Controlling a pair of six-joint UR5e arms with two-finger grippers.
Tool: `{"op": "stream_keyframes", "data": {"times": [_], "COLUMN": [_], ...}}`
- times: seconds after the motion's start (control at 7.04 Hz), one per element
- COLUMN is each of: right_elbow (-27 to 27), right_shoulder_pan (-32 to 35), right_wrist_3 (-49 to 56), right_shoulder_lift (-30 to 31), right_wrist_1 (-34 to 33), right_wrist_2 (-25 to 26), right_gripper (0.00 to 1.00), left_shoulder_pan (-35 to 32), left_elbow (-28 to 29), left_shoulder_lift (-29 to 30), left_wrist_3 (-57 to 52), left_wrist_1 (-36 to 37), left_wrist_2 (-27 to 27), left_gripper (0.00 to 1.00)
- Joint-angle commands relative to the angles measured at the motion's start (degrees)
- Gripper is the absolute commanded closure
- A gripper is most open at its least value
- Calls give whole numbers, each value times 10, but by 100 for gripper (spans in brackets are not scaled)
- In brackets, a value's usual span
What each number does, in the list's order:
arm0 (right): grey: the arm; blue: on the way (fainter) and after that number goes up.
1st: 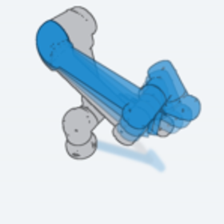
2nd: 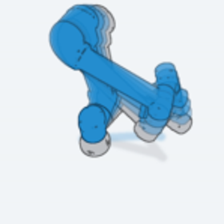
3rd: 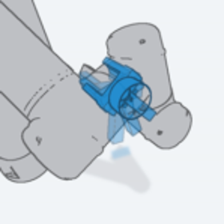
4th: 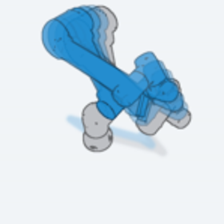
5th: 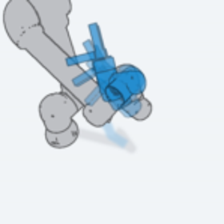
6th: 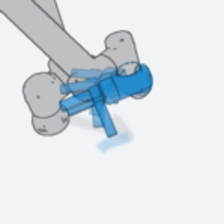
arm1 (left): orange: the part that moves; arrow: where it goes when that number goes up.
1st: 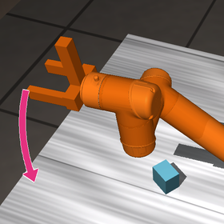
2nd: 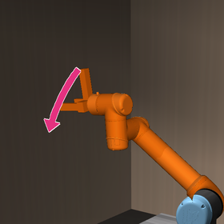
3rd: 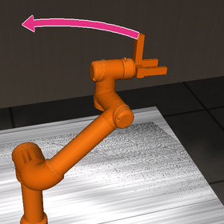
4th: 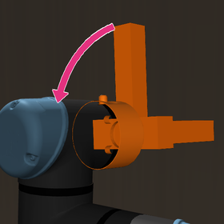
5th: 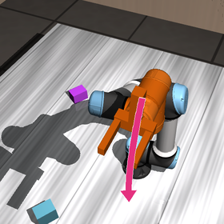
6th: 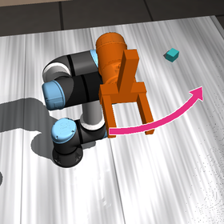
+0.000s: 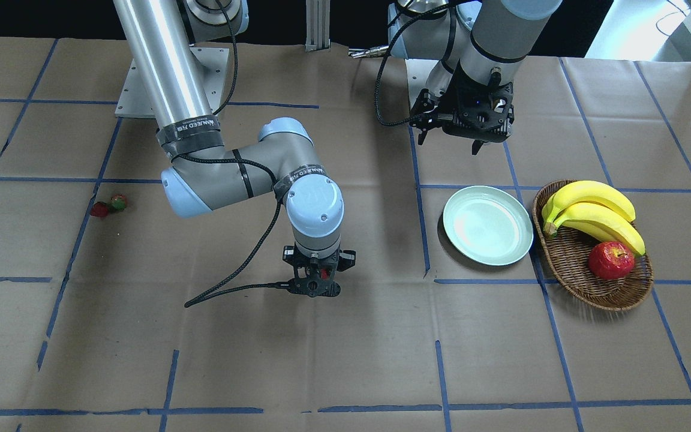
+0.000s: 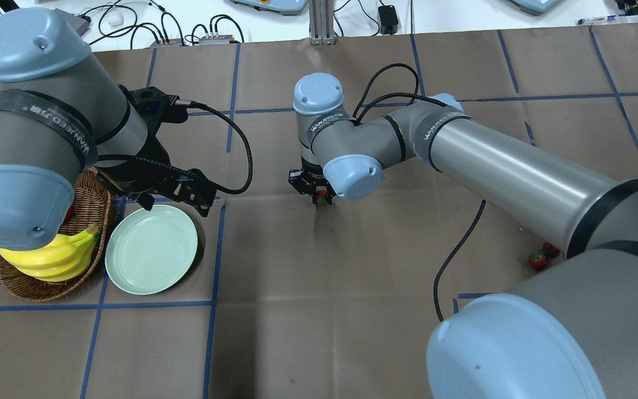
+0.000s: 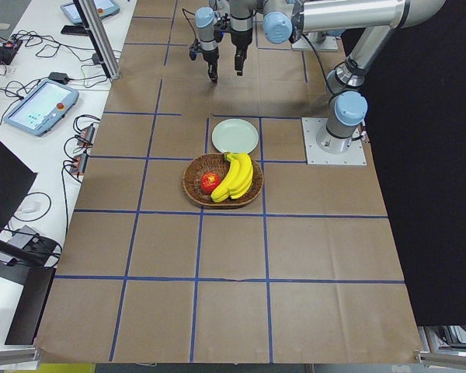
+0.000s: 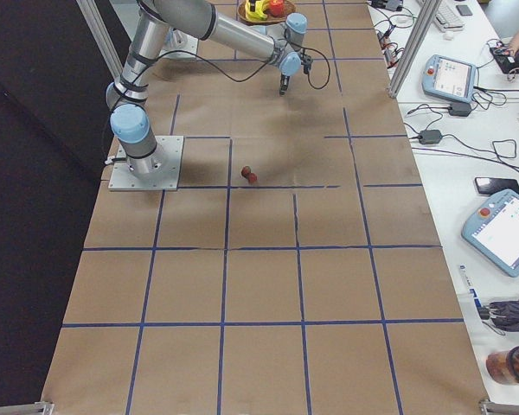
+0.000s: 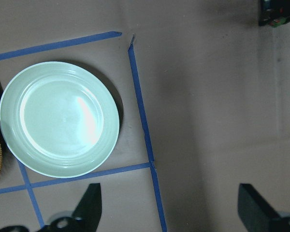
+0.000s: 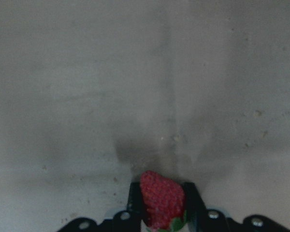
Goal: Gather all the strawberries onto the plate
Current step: 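Set the strawberry down at the table center and open the right gripper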
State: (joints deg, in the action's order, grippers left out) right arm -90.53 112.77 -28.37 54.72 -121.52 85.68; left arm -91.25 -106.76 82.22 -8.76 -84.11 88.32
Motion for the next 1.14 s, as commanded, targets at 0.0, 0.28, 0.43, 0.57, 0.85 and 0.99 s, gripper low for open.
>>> {"op": "stream_keyframes", "data": {"times": [0.0,0.28,0.43,0.57,0.85,0.99], "right_elbow": [7,10,9,0,-10,-51], "right_shoulder_pan": [-3,-7,-14,-25,-104,-140], "right_wrist_3": [-10,-9,1,36,138,183], "right_shoulder_lift": [11,43,65,99,177,219], "right_wrist_1": [2,51,79,108,210,212], "right_wrist_2": [-20,-20,-20,-11,33,45], "right_gripper": [1,0,0,0,0,0], "left_shoulder_pan": [0,0,0,-2,-2,-2], "left_elbow": [0,1,4,7,13,13], "left_shoulder_lift": [0,-1,-1,-2,20,23], "left_wrist_3": [1,8,14,14,15,42], "left_wrist_1": [-1,-1,-3,-3,1,10], "left_wrist_2": [1,1,-3,-4,-4,-6], "left_gripper": [0,0,0,0,0,0]}}
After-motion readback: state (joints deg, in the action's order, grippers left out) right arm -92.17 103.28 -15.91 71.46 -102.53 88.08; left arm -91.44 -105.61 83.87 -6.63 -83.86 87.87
